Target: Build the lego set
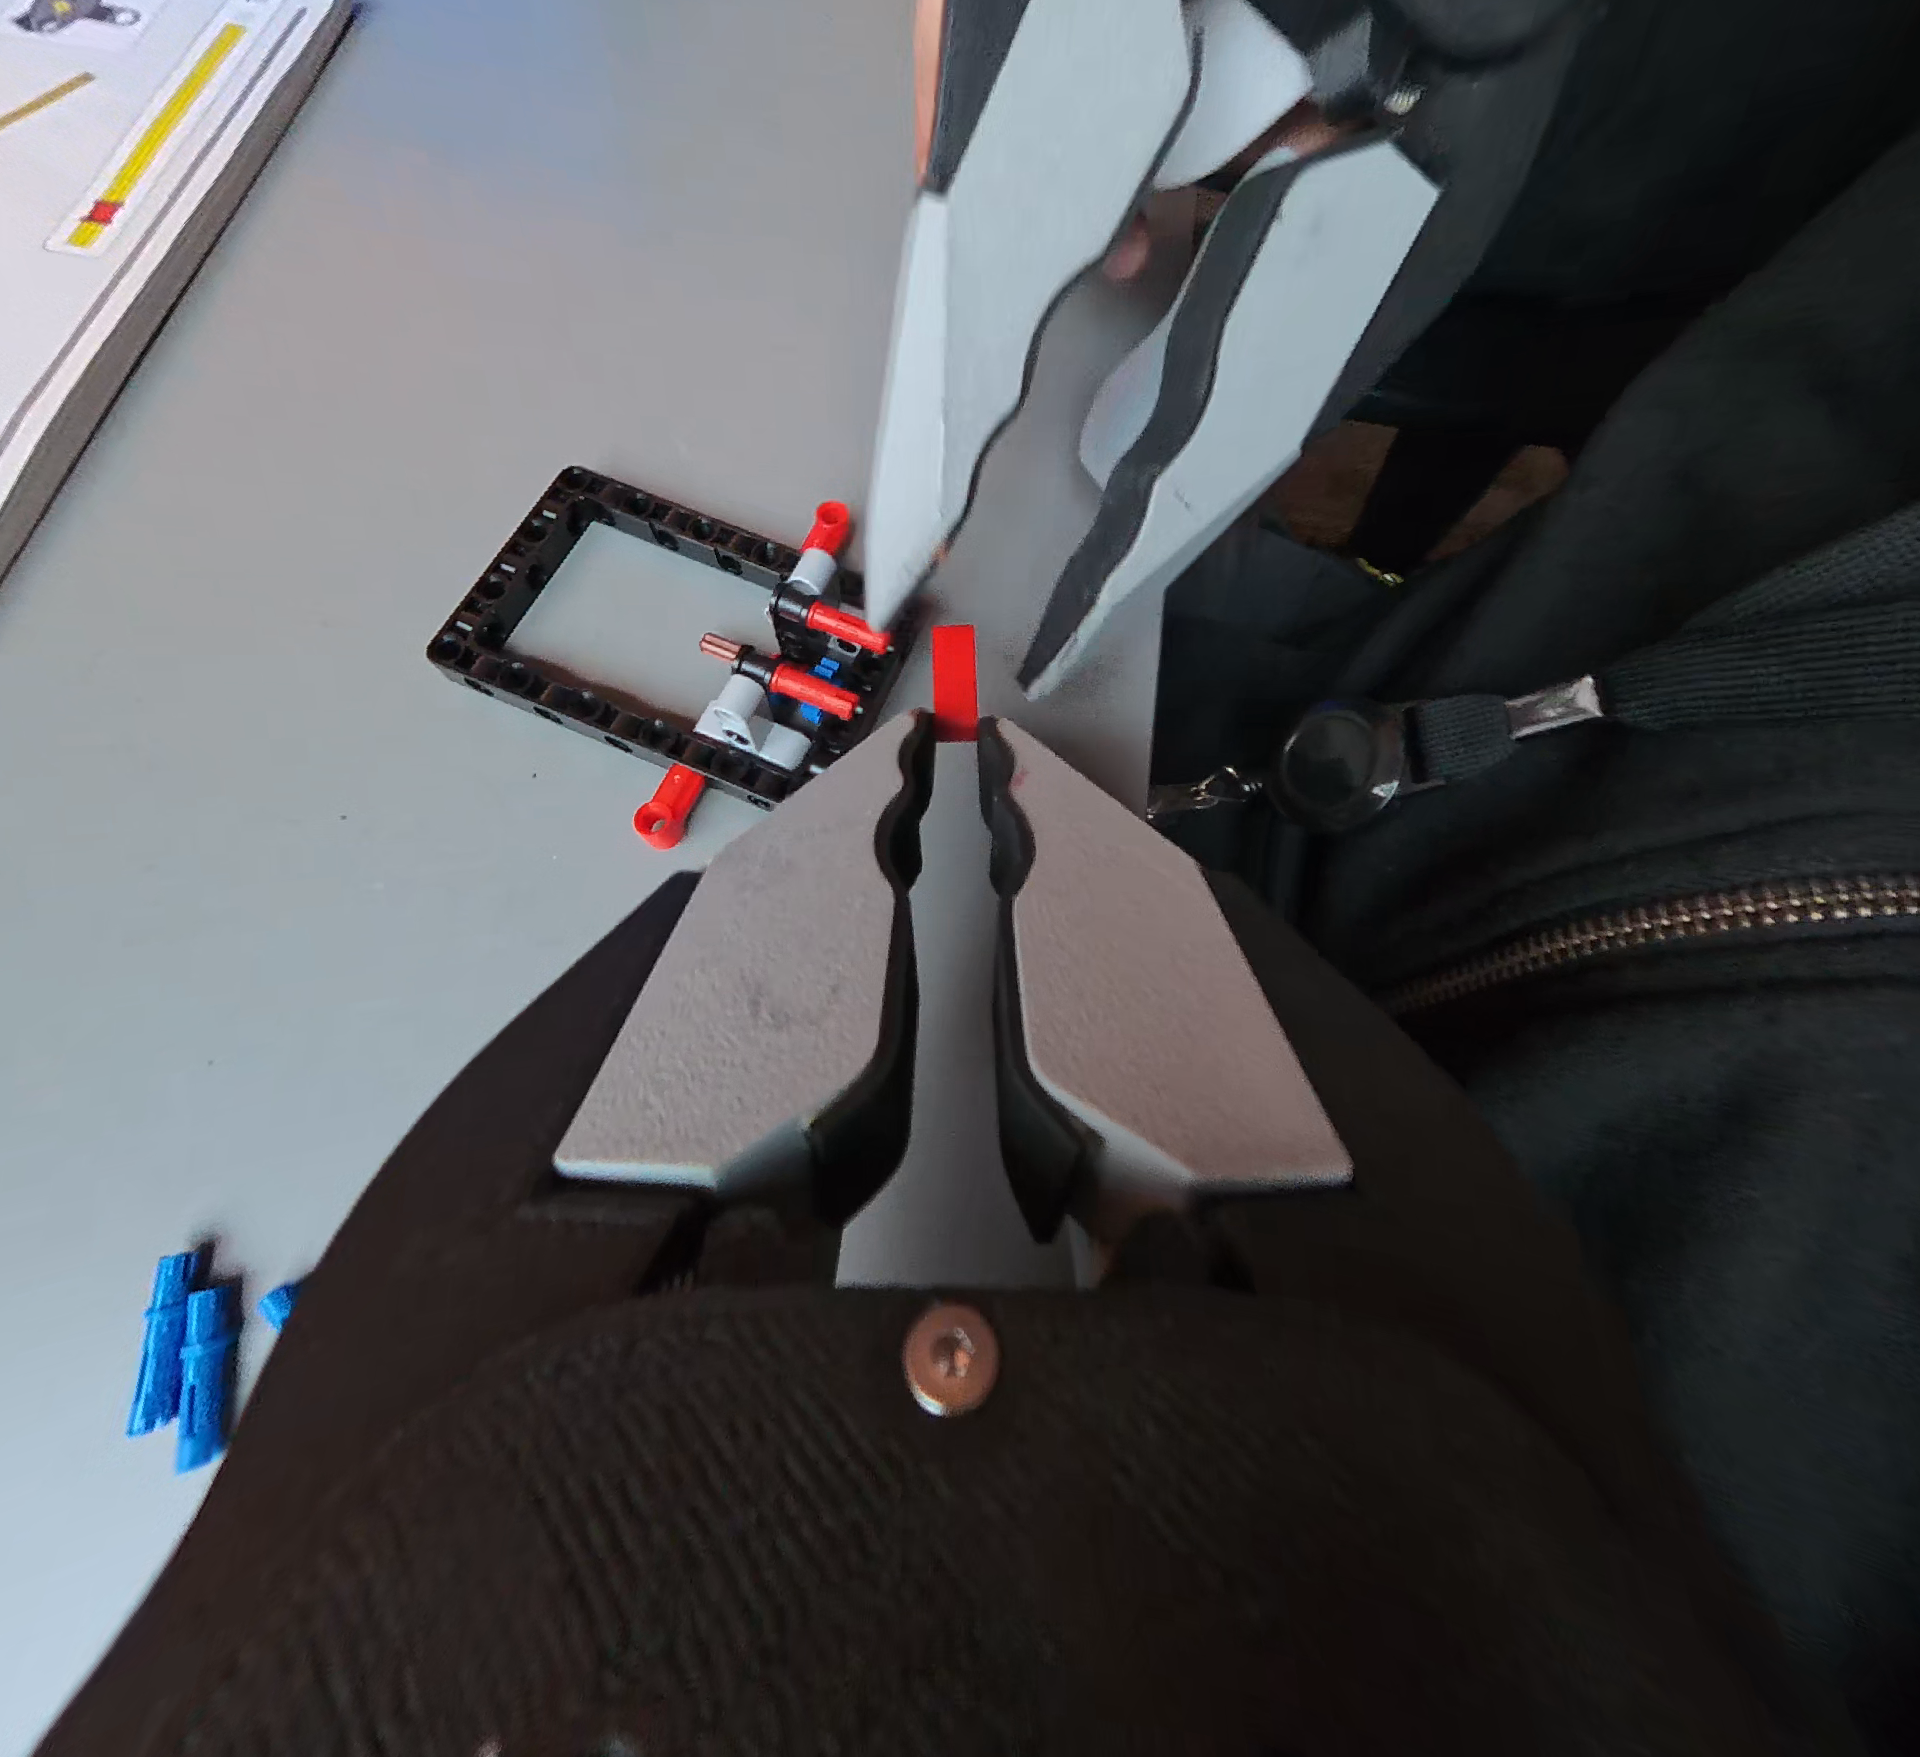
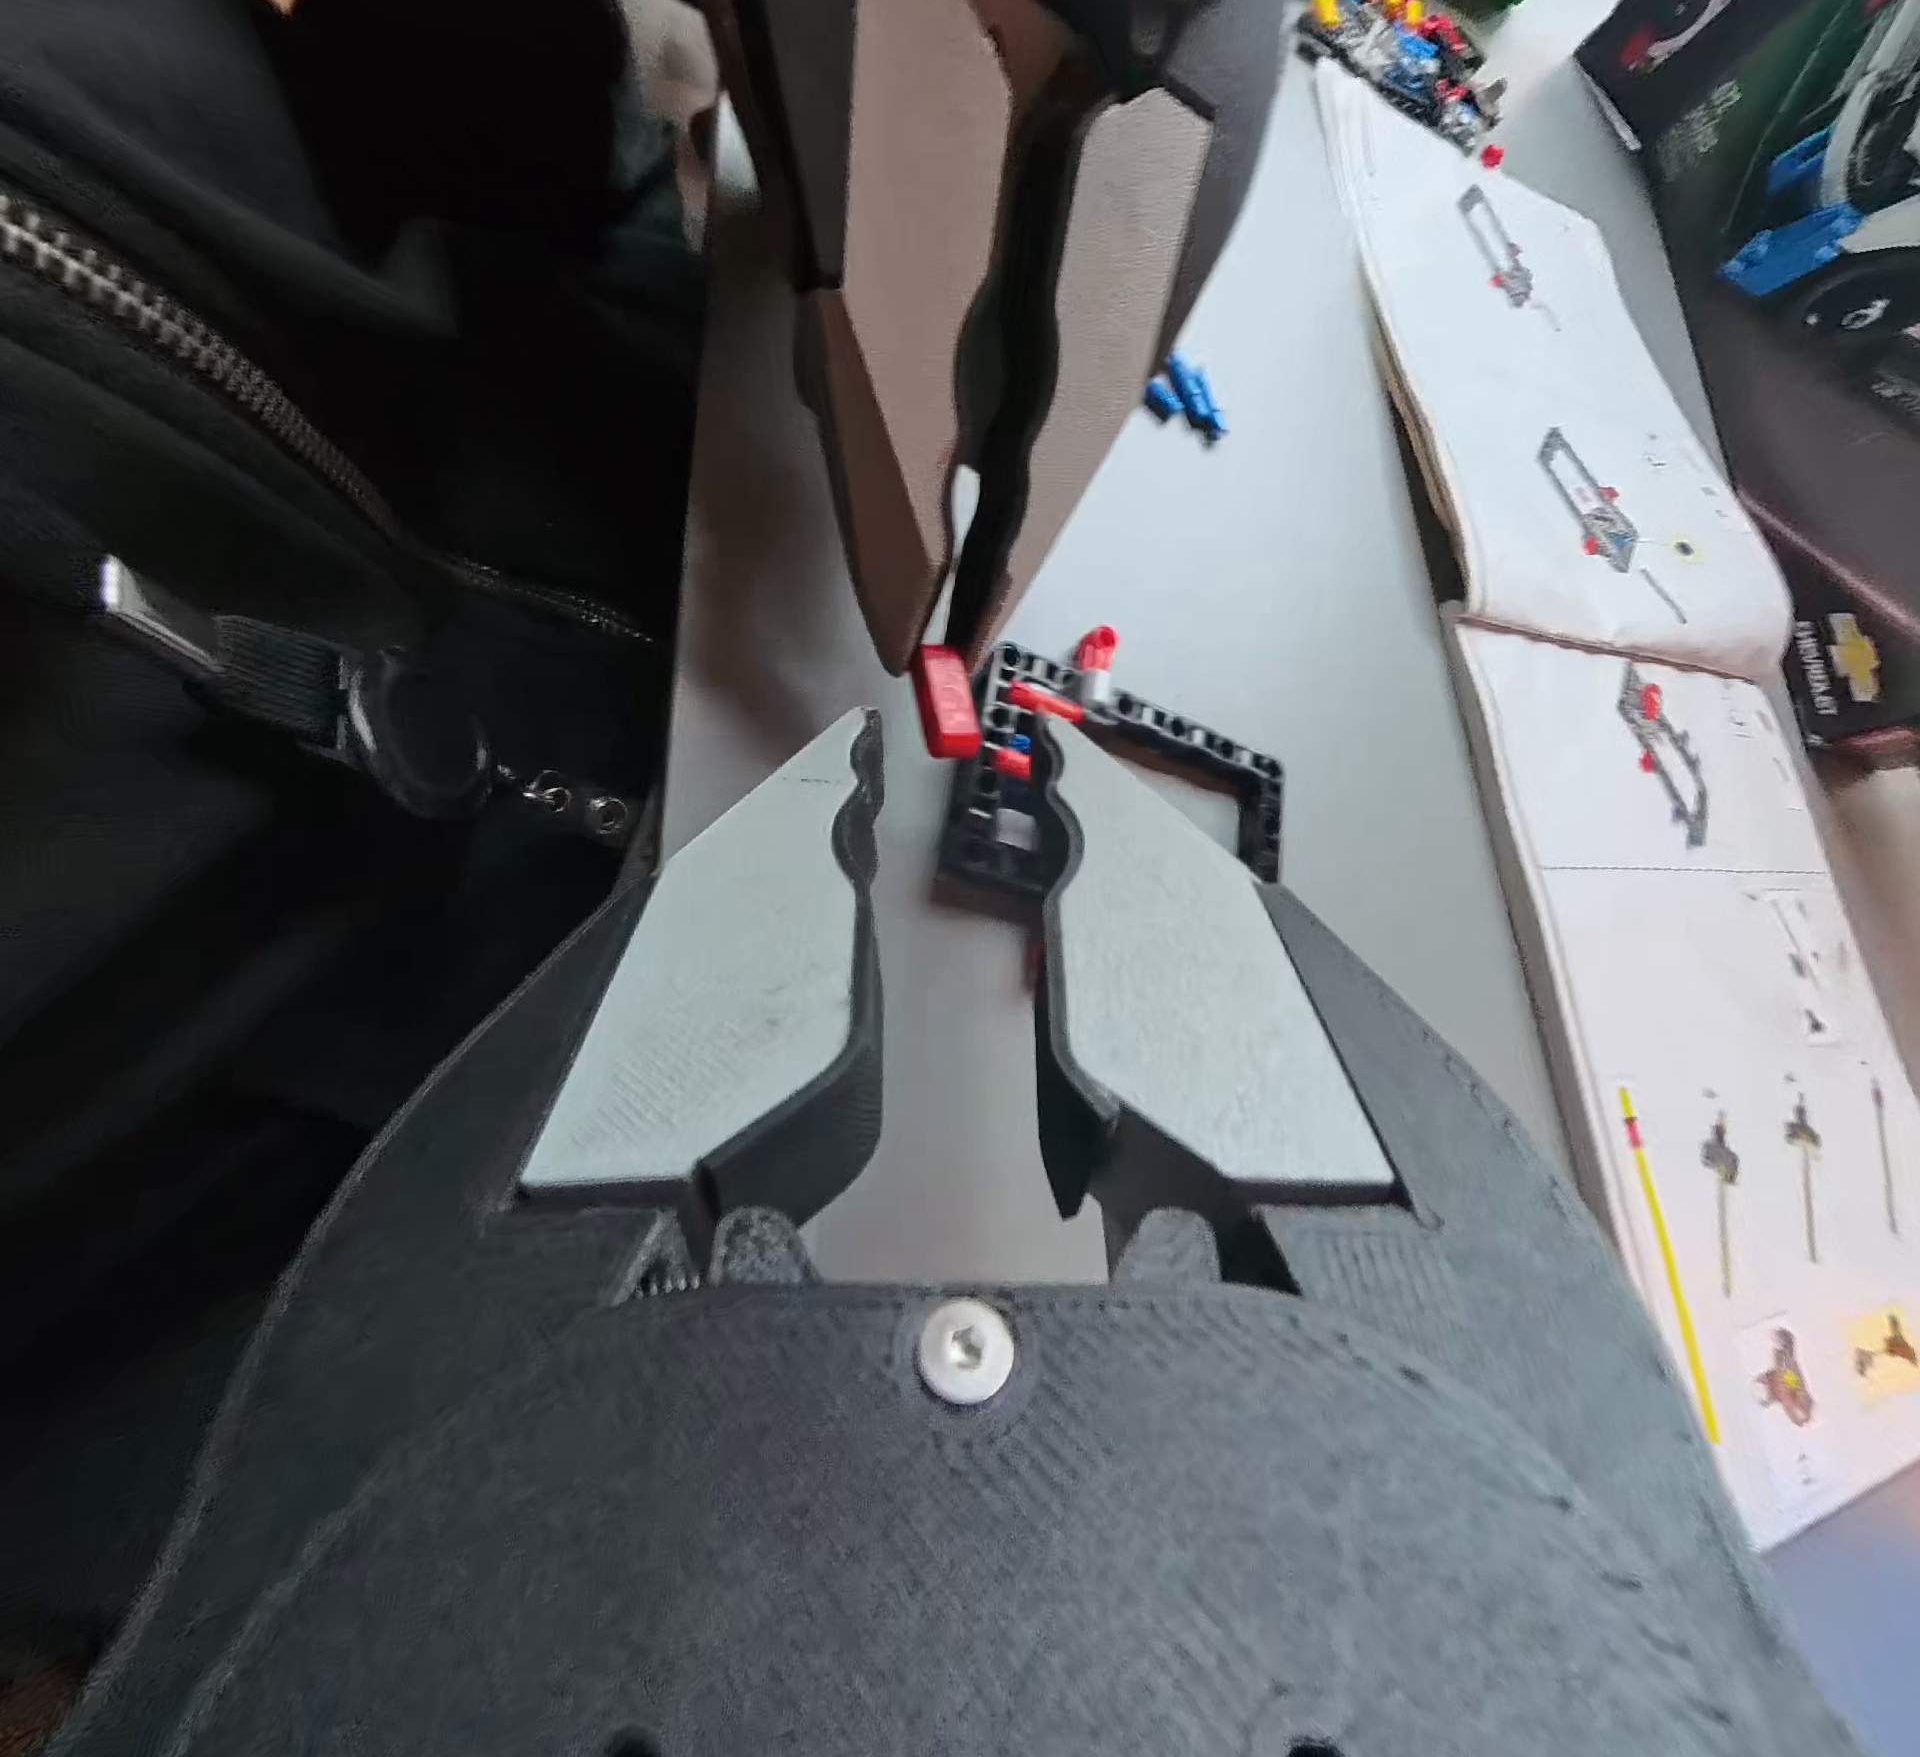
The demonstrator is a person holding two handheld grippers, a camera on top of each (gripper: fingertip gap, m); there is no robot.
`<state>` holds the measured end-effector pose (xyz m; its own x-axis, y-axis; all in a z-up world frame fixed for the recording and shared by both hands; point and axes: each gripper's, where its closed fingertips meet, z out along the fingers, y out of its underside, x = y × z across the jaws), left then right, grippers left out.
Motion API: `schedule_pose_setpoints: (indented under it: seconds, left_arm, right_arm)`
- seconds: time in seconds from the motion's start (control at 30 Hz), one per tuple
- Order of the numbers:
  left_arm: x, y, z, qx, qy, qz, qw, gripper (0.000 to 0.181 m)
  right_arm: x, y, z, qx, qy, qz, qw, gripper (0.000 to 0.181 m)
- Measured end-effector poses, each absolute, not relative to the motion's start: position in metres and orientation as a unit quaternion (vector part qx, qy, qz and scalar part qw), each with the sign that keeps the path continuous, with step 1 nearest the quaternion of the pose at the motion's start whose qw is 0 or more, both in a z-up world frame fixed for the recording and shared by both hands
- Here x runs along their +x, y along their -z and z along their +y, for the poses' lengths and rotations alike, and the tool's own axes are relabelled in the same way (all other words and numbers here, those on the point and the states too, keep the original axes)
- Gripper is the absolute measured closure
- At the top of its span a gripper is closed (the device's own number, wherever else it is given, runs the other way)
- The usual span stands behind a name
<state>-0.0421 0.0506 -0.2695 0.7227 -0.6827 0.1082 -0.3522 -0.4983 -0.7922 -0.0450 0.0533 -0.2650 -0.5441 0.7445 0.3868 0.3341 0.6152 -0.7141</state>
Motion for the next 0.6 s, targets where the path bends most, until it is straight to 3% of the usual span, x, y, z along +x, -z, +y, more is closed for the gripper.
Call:
schedule_pose_setpoints:
  seconds: [0.13, 0.3, 0.4, 0.6]
  left_arm:
    - [-0.040, 0.271, 0.048, -0.826, 0.196, 0.350, 0.396, 0.175]
    - [-0.042, 0.275, 0.048, -0.830, 0.198, 0.350, 0.386, 0.175]
    - [-0.044, 0.276, 0.048, -0.835, 0.194, 0.357, 0.372, 0.175]
    - [-0.042, 0.268, 0.049, -0.828, 0.197, 0.375, 0.368, 0.175]
  right_arm:
    - [-0.042, 0.275, 0.052, -0.334, -0.284, -0.831, 0.342, 0.174]
    - [-0.043, 0.276, 0.051, -0.353, -0.292, -0.825, 0.330, 0.174]
    - [-0.042, 0.272, 0.047, -0.367, -0.309, -0.818, 0.317, 0.161]
    - [-0.047, 0.265, 0.047, -0.372, -0.281, -0.823, 0.324, 0.173]
